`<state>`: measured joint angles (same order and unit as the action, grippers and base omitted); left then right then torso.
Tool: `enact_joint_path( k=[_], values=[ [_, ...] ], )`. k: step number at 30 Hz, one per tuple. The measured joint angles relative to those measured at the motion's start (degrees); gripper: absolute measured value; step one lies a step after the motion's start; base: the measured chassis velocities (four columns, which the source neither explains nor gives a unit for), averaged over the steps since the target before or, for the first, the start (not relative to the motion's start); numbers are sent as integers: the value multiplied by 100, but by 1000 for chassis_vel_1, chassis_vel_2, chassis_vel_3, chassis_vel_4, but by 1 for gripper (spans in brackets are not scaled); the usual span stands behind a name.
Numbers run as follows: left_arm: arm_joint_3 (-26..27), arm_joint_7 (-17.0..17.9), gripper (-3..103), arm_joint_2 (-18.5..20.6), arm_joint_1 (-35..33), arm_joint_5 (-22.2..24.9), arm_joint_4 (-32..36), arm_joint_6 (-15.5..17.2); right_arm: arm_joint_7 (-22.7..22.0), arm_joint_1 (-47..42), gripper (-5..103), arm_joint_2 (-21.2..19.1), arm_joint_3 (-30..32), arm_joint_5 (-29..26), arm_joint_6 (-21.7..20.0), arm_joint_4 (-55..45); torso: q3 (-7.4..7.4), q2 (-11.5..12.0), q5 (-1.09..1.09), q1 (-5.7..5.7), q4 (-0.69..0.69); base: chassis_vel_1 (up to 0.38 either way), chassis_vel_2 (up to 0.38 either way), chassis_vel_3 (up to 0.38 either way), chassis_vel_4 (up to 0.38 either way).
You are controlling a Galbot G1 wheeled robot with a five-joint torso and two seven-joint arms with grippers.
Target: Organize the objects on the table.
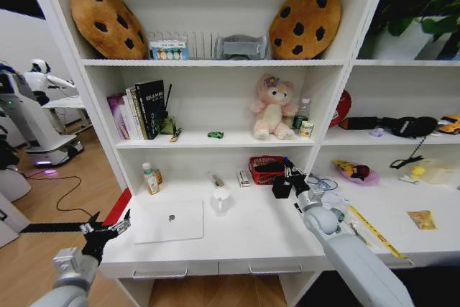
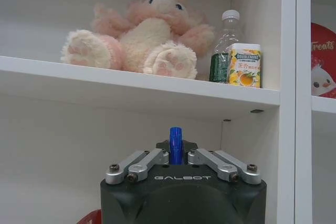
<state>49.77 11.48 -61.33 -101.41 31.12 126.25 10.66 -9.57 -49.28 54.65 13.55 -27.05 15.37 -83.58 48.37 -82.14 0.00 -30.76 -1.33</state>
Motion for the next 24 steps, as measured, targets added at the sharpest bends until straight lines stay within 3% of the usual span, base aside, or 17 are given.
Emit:
enact_joint_path(
  k=[12, 24],
  values=[
    [0, 0, 100, 0, 0, 0, 0, 0, -73, 688, 11, 351, -259, 542, 1094, 1457, 0, 0, 0, 0, -1, 0, 0, 0, 0],
    [0, 0, 100, 0, 0, 0, 0, 0, -122, 771, 11, 561, -466, 693, 1330, 1806, 0, 0, -1, 0, 0, 0, 0, 0, 0]
  ],
)
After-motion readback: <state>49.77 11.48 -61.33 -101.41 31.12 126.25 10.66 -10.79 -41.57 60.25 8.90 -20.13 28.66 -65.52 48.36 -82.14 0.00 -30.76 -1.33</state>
